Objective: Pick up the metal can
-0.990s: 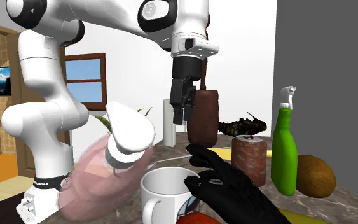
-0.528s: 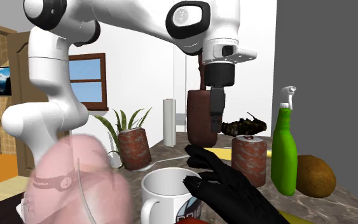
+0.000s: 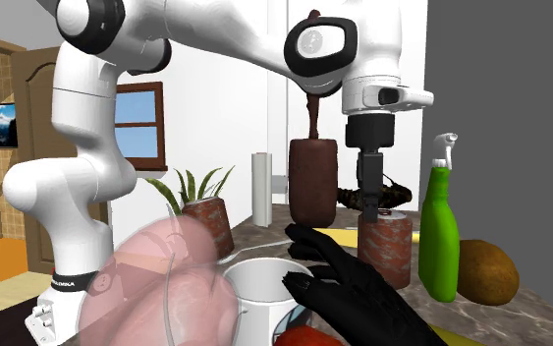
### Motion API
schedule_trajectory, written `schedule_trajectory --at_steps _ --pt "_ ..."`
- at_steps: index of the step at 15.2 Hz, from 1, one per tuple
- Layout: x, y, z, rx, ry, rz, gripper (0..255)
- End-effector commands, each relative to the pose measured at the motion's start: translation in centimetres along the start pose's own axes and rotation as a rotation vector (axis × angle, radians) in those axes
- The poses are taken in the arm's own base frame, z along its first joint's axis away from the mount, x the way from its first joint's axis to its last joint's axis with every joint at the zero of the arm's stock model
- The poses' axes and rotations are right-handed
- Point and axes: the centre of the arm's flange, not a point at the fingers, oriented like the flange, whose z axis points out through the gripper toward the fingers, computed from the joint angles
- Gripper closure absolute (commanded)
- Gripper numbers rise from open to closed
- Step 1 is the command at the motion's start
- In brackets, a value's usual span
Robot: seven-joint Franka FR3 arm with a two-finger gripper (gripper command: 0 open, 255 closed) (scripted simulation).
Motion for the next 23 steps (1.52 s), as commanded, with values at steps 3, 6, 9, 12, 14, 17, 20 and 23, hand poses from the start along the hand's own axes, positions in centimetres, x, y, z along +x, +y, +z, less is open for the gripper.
schedule_trajectory --at_steps 3,6,9,12,14,17,20,23 --pt "0.1 0.0 2.4 0.0 0.001 0.0 0" --pt "0.1 0.0 2.4 0.0 0.001 0.0 255" --pt "0.1 0.0 2.4 0.0 0.001 0.0 255" --pt "0.1 0.0 2.4 0.0 0.001 0.0 255" --pt "0.1 0.0 2.4 0.0 0.001 0.0 255" --pt "0.1 0.0 1.3 0.0 0.001 0.0 255" --pt "0.1 0.0 -0.3 0.0 0.001 0.0 255" --pt "0.1 0.0 -1.9 0.0 0.001 0.0 255"
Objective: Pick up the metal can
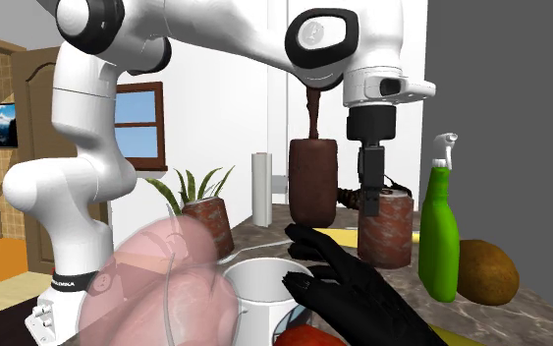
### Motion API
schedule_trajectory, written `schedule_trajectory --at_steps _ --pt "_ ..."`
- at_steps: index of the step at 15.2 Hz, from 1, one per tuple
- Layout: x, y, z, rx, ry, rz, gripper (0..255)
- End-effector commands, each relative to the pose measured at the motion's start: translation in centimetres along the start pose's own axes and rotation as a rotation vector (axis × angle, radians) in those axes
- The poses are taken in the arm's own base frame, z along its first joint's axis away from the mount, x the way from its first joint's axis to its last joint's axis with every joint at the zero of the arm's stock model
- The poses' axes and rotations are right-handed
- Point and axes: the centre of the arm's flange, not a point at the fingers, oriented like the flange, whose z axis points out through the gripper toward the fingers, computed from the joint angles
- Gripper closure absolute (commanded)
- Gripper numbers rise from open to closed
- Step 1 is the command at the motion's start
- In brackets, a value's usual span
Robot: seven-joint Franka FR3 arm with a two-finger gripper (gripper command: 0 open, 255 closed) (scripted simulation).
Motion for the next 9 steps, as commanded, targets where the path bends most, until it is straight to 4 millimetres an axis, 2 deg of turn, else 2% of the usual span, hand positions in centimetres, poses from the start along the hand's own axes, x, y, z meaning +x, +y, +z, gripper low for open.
schedule_trajectory --at_steps 1,7,9 --pt "0.0 0.0 -1.1 0.0 0.001 0.0 255" --pt "0.0 -0.1 -4.3 0.0 0.001 0.0 255" --pt "0.0 -0.1 -4.4 0.0 0.001 0.0 255"
